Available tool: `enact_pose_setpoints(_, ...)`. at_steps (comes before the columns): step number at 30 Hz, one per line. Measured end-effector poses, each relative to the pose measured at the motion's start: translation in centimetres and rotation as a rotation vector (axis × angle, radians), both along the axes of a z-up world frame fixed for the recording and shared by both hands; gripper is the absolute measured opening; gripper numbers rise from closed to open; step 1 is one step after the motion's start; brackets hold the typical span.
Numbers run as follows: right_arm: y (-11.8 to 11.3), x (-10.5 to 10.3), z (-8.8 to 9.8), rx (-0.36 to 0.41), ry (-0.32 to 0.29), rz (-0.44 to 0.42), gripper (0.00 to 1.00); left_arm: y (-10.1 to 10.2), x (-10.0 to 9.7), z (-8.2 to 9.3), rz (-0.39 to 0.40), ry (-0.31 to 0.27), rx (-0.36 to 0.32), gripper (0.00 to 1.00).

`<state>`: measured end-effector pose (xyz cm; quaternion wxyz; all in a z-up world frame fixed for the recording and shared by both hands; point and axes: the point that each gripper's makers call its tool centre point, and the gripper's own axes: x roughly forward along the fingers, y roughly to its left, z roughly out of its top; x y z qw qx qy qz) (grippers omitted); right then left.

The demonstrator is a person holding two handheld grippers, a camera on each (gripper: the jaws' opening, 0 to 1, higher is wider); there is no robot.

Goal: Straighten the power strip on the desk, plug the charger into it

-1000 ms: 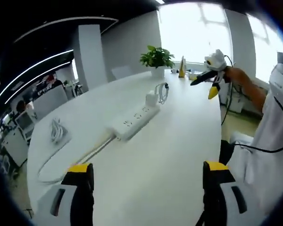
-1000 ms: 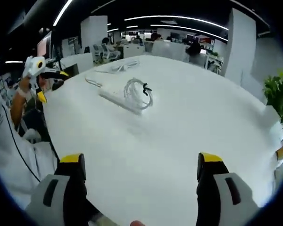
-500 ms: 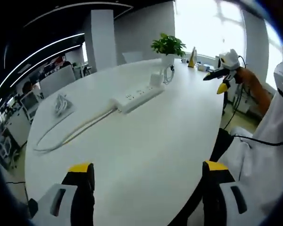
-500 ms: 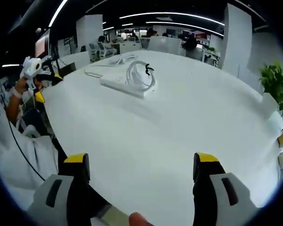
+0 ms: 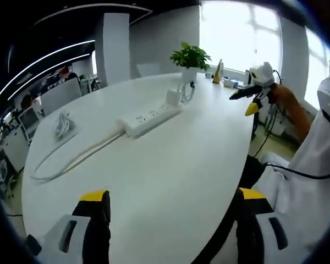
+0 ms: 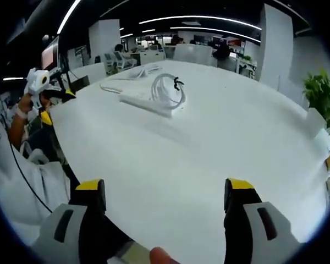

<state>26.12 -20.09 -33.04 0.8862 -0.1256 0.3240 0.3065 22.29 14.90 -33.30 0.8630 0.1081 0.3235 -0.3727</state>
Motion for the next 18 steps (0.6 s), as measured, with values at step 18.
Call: enact_pose_setpoints(18, 0.28, -0.20, 0.23, 0.020, -0.006, -0.004, 0.84, -0.14, 0.10, -0.02, 0.006, 0.006, 0.002, 0.94)
